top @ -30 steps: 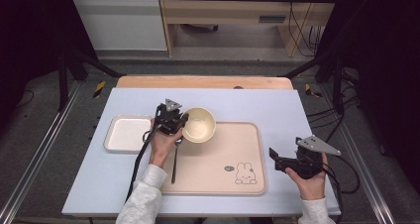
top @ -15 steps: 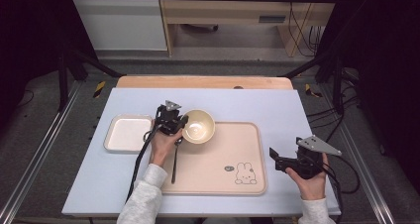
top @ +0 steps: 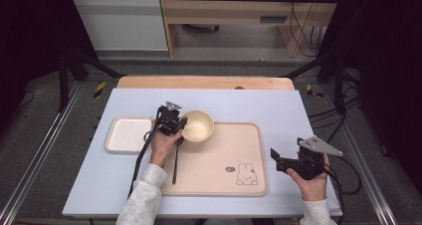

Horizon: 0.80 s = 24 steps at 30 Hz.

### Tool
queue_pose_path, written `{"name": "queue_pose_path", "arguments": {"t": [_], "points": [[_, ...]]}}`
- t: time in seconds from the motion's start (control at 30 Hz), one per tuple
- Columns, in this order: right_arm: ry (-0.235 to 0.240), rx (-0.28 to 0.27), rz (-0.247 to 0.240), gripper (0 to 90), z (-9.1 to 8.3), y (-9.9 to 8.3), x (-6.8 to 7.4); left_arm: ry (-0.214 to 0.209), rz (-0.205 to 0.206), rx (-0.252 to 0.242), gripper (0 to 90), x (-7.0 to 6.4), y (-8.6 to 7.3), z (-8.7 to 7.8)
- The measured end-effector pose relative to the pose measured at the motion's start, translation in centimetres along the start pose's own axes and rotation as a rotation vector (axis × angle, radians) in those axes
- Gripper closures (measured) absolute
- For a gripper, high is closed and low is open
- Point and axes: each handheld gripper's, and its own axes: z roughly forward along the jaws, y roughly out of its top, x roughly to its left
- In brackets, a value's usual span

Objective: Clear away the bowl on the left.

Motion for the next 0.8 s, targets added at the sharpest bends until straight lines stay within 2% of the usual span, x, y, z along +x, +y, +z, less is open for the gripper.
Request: {"name": "queue_pose_path", "arguments": {"t": [0.17,0.27,0.33,0.43,0.6,0.8], "points": [[0.000,-0.003,0.001,0.6,-0.1,0.0,0.0,0.000,-0.011,0.009,81.4,0.1,-0.1,0.2],[0.001,-0.003,0.002,0.6,-0.1,0.0,0.0,0.008,0.008,0.021,80.8,0.2,-0.1,0.2],[0.000,-0.002,0.000,0.6,-0.1,0.0,0.0,0.004,-0.003,0.012,79.9,0.3,-0.3,0.2],[0.001,-0.003,0.002,0.6,-0.1,0.0,0.0,0.008,0.009,0.002,78.1,0.3,-0.2,-0.2],[0.001,-0.003,0.002,0.6,-0.1,0.0,0.0,0.012,0.020,-0.030,71.0,0.4,-0.2,-1.7],[-0.002,-0.005,0.002,0.6,-0.2,0.0,-0.1,0.002,0.029,-0.103,61.3,0.3,-0.3,-4.2]]}}
